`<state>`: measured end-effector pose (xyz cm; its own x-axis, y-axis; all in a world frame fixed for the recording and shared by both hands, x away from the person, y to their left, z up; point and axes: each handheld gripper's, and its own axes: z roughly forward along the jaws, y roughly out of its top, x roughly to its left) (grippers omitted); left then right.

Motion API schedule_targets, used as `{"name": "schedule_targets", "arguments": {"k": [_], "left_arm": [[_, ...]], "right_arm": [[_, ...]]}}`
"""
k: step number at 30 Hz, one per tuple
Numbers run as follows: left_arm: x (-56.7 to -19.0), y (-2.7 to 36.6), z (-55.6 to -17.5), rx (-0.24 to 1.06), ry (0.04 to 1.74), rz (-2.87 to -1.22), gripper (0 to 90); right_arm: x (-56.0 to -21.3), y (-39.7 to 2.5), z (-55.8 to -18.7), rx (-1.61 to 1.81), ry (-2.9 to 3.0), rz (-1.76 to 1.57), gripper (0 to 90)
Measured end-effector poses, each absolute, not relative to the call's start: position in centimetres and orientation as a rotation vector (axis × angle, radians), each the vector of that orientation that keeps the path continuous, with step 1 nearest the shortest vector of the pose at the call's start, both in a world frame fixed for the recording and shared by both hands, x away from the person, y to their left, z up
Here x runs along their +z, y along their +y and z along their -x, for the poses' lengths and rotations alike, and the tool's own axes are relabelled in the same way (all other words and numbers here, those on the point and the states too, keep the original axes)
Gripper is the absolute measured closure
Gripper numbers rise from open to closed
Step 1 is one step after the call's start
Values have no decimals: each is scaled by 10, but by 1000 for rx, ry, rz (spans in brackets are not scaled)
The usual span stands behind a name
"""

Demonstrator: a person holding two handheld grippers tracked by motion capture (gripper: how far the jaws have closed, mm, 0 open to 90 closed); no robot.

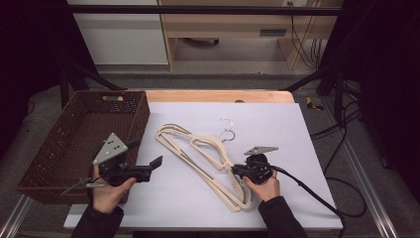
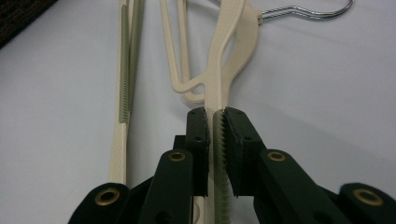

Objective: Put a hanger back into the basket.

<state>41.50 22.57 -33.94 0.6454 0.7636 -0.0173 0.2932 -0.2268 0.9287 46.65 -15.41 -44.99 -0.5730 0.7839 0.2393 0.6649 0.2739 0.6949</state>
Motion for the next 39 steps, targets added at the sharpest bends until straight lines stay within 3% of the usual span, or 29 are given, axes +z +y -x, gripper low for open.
{"name": "schedule_targets", "arguments": {"k": [8,19,33,39], "left_arm": [[-347,165,-460,471,837,-1887,88],[-363,119,-505,387,808,-1936,136],[-393,74,-549,353,819,-2002,284],[-405,59,-560,325,835,-2031,401]], "right_arm": [[-449,-155,-465,1199,2381,-1346,808],[-447,-155,-463,1212,2377,-1351,810],[-447,-156,-461,1228,2383,-1319,811],[-447,-156,-459,1225,2374,-1317,811]]}}
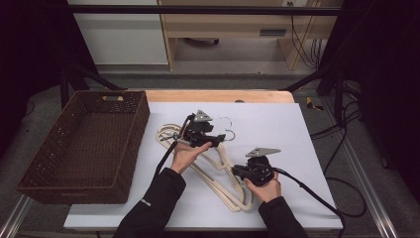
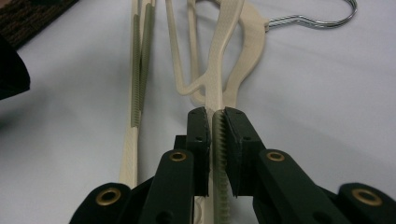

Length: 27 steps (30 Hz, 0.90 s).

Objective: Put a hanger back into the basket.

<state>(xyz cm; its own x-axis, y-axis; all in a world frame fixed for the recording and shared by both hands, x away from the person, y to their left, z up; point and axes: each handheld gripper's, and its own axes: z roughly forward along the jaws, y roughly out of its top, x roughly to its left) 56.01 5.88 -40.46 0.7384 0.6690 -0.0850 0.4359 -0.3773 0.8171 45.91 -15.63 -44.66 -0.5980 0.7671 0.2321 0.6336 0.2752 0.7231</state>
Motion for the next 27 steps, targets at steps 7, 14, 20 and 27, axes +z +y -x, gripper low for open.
{"name": "schedule_targets", "arguments": {"k": [7,14,20,27], "left_arm": [[-419,51,-569,324,869,-2059,599],[-424,48,-573,294,866,-2065,749],[-423,46,-573,290,876,-2065,874],[-415,45,-562,349,867,-2074,886]], "right_arm": [[-447,-157,-458,1227,2378,-1306,812],[-447,-157,-457,1238,2378,-1309,812],[-447,-157,-456,1241,2379,-1311,812],[-448,-159,-454,1275,2418,-1284,765]]}}
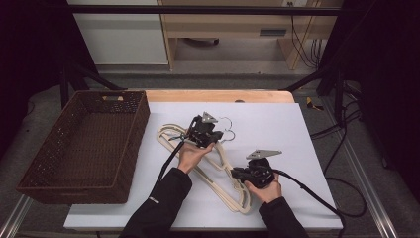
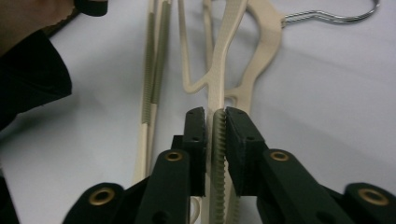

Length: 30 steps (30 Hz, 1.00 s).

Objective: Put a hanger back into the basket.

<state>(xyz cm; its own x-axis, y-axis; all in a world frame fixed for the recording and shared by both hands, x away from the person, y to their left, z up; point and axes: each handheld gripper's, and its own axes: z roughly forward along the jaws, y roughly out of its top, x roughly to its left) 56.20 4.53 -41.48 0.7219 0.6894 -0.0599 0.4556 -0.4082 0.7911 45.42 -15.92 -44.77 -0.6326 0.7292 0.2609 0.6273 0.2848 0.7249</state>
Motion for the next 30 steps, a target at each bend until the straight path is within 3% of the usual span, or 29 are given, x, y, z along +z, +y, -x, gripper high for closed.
{"name": "schedule_targets", "arguments": {"k": [8,12,18,25,30], "left_arm": [[-404,51,-539,377,813,-2042,887],[-403,52,-532,388,799,-2042,887],[-401,55,-525,381,793,-2030,887],[-397,61,-517,395,777,-2016,885],[-392,67,-512,373,767,-2003,860]], "right_arm": [[-435,-161,-451,1434,2339,-1196,439],[-427,-160,-460,1472,2275,-1197,418],[-426,-143,-475,1487,2310,-1210,500],[-432,-126,-488,1494,2359,-1256,740],[-432,-126,-489,1549,2384,-1258,818]]}}
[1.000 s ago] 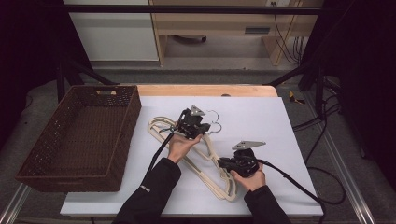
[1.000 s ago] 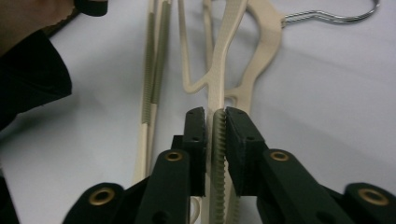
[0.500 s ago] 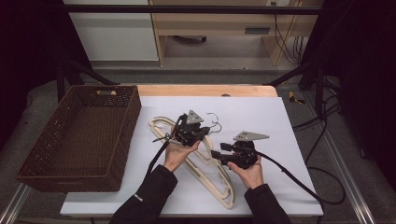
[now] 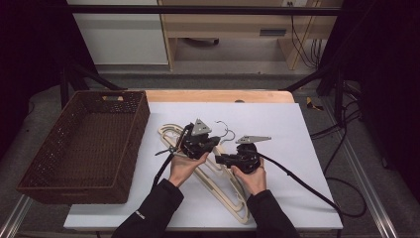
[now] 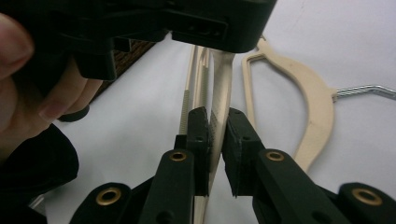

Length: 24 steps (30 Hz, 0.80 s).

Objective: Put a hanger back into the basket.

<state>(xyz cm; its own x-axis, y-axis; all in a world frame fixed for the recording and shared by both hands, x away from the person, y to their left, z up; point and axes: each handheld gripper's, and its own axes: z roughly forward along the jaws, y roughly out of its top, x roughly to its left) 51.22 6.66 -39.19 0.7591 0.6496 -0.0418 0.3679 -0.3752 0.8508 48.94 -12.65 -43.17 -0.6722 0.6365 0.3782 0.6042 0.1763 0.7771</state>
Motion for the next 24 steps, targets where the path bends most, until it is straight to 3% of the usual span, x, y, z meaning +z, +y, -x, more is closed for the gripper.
{"name": "schedule_targets", "arguments": {"k": [4,10,15,20,24], "left_arm": [[-378,77,-500,392,738,-1987,706],[-353,109,-478,403,708,-1984,401],[-349,134,-459,389,666,-1989,214],[-349,149,-445,382,641,-2008,121],[-352,156,-432,374,601,-2011,117]], "right_arm": [[-430,-127,-488,1584,2386,-1286,841],[-418,-131,-480,1649,2387,-1285,866],[-402,-142,-470,1658,2401,-1210,866],[-389,-152,-460,1712,2476,-1042,866],[-388,-152,-453,1710,2536,-952,866]]}}
